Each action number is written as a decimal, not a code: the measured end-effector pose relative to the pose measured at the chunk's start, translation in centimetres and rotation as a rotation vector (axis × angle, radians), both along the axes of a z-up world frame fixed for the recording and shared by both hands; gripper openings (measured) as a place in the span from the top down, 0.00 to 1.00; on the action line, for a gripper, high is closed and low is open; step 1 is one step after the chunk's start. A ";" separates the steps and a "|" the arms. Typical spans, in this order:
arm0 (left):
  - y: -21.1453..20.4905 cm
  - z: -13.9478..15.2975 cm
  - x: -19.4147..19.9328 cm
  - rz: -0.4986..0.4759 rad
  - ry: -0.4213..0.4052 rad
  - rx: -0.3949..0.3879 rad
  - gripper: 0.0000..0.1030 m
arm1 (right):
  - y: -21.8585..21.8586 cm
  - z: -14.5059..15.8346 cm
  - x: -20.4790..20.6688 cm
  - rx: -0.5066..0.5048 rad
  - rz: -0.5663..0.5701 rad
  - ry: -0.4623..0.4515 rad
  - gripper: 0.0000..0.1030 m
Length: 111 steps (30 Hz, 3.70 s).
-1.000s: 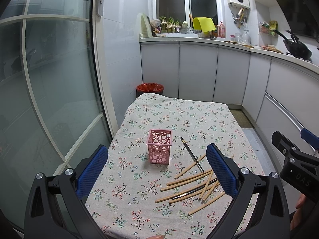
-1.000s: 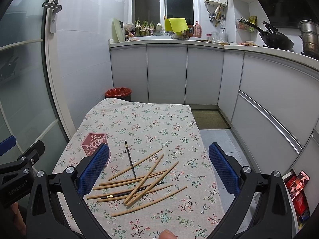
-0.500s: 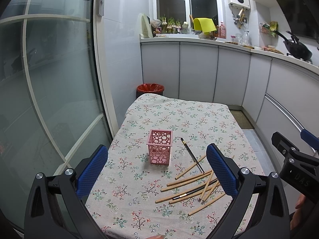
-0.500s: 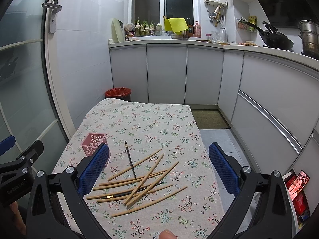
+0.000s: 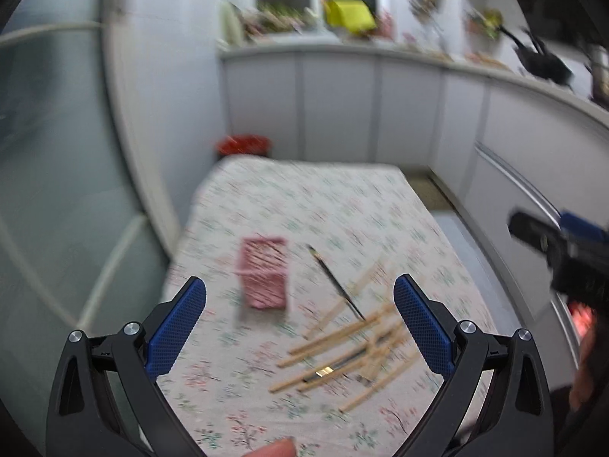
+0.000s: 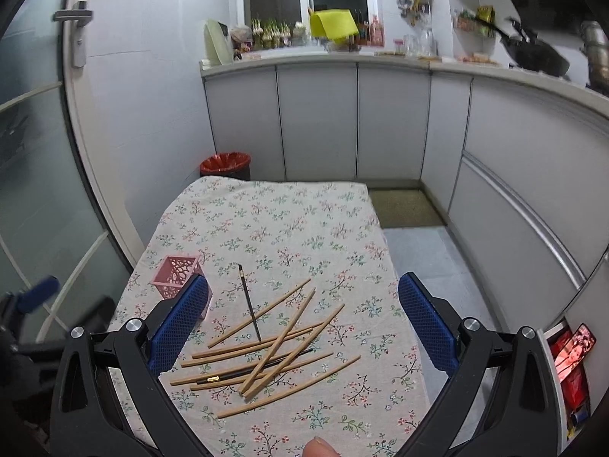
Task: Organize utensils
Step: 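Close the left tool on a wooden chopstick while the right tool grasps another, then lift the chopsticks upright over the pink cup and open both tools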
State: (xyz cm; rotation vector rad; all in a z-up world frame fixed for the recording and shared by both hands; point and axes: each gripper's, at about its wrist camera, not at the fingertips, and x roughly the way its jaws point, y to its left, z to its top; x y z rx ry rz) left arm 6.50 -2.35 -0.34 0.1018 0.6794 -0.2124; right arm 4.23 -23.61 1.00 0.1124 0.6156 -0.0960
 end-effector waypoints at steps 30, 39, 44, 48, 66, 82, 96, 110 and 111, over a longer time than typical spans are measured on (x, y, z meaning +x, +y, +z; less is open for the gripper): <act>-16.2 -20.3 23.3 -0.270 0.568 0.088 0.66 | -10.8 -20.0 17.6 0.321 -0.069 0.660 0.40; -16.3 -21.8 25.0 -0.241 0.563 0.109 0.90 | -12.0 -21.6 18.2 0.435 -0.078 0.684 0.44; -15.0 -19.6 23.3 -0.235 0.518 0.116 0.92 | -10.8 -22.7 18.9 0.472 -0.071 0.708 0.55; -13.5 -15.7 21.0 -0.233 0.444 0.104 0.92 | -9.4 -23.3 19.4 0.446 -0.075 0.729 0.63; -4.9 -5.7 12.9 -0.166 0.164 -0.013 0.95 | -9.1 -21.8 19.2 0.316 -0.108 0.632 0.96; 2.8 4.2 7.7 -0.055 -0.213 -0.206 0.95 | -2.5 -4.9 12.6 0.212 0.064 0.139 0.96; 5.9 2.0 11.9 0.088 -0.266 -0.189 0.95 | 2.1 2.5 13.3 0.335 0.177 -0.124 0.96; 6.6 -3.2 17.2 0.106 -0.061 -0.157 0.95 | 7.2 -2.1 18.3 0.340 0.244 0.003 0.96; 6.7 -3.6 17.6 0.107 -0.047 -0.164 0.95 | 7.3 -2.6 18.7 0.341 0.244 0.019 0.96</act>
